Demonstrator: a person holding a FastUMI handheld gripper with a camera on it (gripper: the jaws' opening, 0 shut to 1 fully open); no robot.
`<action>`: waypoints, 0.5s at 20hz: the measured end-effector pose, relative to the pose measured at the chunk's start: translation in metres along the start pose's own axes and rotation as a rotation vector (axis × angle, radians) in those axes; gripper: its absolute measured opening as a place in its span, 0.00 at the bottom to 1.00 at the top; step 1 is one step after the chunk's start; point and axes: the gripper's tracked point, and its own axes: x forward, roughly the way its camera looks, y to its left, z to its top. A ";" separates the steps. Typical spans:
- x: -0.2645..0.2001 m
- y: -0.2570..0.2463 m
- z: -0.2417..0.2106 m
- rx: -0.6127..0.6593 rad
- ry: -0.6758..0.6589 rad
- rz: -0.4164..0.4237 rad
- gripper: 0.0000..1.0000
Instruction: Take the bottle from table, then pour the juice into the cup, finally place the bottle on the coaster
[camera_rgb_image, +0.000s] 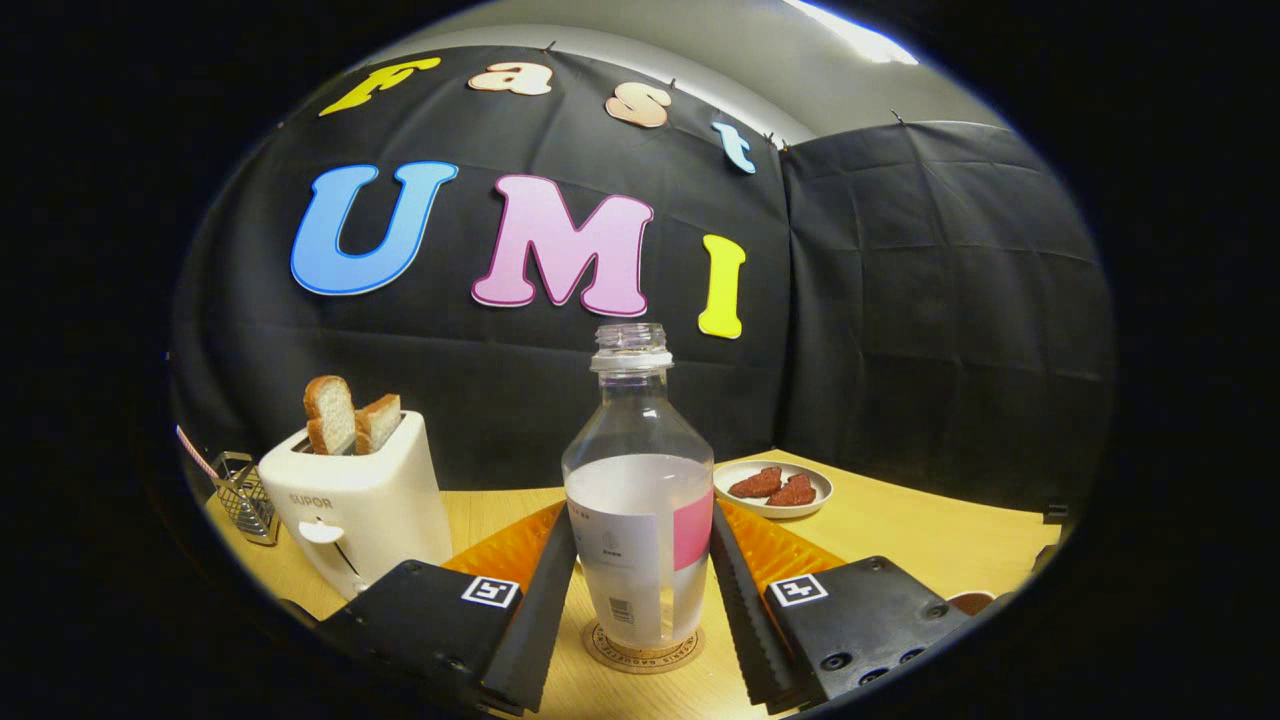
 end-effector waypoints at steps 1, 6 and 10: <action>0.002 -0.001 -0.005 -0.007 0.005 -0.006 0.76; 0.015 -0.005 -0.024 -0.002 0.038 -0.007 0.76; 0.017 -0.002 -0.038 0.038 0.065 0.008 0.76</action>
